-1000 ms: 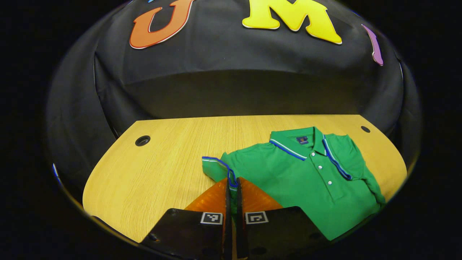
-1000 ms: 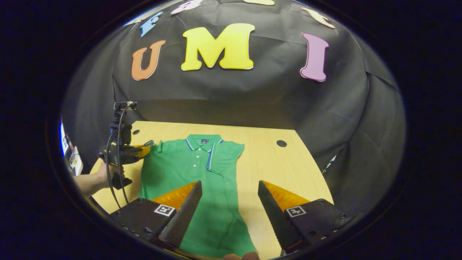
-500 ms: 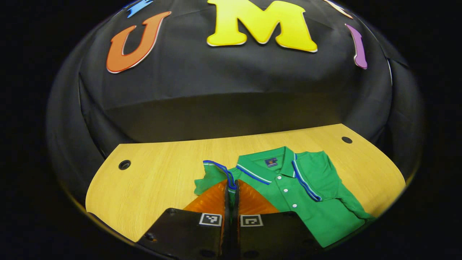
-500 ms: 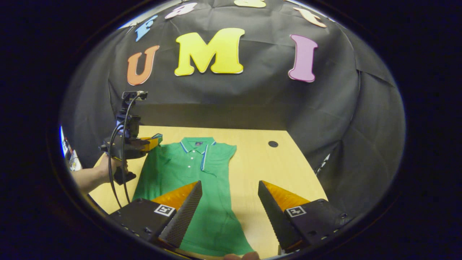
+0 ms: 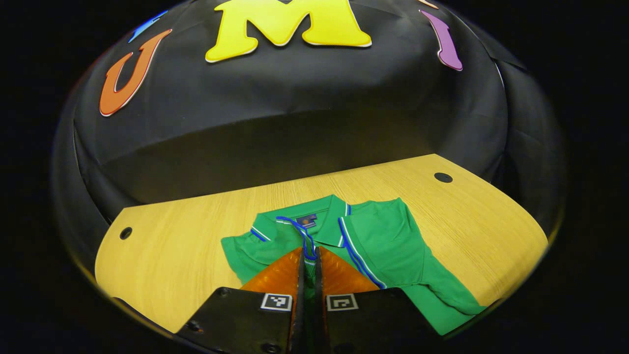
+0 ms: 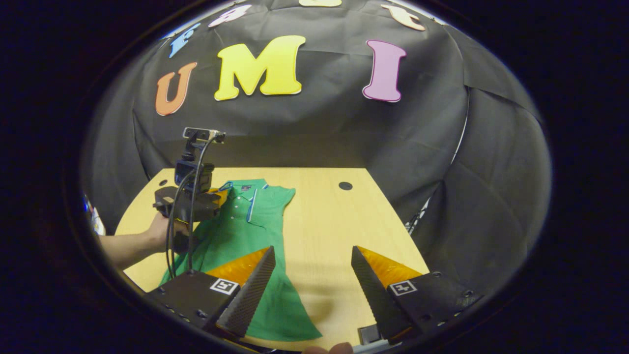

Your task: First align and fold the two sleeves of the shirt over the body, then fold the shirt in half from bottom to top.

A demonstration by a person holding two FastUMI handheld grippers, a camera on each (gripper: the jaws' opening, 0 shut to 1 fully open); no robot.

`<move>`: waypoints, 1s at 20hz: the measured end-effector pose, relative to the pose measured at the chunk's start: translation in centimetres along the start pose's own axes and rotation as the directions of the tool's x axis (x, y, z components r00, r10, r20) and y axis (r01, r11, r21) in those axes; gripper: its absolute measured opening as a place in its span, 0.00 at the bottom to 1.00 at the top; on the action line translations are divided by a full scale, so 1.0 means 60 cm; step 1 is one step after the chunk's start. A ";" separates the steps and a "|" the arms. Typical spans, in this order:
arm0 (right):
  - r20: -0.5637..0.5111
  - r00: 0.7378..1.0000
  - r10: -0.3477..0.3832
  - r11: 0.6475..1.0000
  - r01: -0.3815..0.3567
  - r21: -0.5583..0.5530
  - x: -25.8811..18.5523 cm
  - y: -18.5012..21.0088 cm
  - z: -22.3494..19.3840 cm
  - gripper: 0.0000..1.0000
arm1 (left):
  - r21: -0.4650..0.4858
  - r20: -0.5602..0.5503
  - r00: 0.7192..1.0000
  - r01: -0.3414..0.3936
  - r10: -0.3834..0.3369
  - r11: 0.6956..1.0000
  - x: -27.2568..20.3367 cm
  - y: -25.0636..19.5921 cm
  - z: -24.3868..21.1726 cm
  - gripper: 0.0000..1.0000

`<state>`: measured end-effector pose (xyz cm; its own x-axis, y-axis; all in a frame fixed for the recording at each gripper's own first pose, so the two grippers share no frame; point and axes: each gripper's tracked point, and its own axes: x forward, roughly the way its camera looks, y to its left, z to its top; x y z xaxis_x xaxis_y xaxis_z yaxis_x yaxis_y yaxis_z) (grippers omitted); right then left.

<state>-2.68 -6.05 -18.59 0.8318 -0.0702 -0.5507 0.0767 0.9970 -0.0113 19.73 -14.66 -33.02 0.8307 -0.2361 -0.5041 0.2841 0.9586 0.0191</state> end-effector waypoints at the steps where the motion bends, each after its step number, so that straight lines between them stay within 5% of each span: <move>1: 0.001 1.000 -0.004 1.000 0.004 -0.006 -0.001 -0.004 0.001 0.95 | -0.023 -0.004 1.000 -0.003 0.002 1.000 0.001 -0.008 -0.004 0.15; 3: 0.004 1.000 -0.002 1.000 0.002 -0.012 0.001 -0.007 0.005 0.95 | -0.055 -0.008 1.000 -0.014 0.014 0.998 0.003 -0.018 -0.008 0.29; 4: 0.005 1.000 0.004 1.000 -0.004 -0.015 0.003 -0.005 0.006 0.95 | -0.070 0.004 1.000 -0.026 0.026 0.997 -0.007 -0.016 -0.002 0.59; 7: 0.016 0.999 0.035 0.999 -0.035 -0.037 0.005 0.008 0.015 0.95 | -0.107 0.038 0.997 -0.064 0.068 0.992 -0.038 0.002 0.017 1.00; 16: 0.070 0.979 0.189 0.975 -0.179 -0.133 -0.012 0.078 0.020 0.97 | -0.208 0.054 0.980 -0.174 0.189 0.962 -0.285 0.122 0.013 1.00; 20: 0.039 0.975 0.220 0.969 -0.214 -0.124 -0.036 0.095 -0.019 0.97 | -0.183 0.068 0.971 -0.215 0.230 0.959 -0.413 0.171 -0.015 1.00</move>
<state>-4.68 -0.20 -18.40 0.8489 0.1499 -0.5068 -0.1721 0.9851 0.0032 1.60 1.18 -21.11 0.9042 -0.0190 -0.4266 0.0065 0.9995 -0.0308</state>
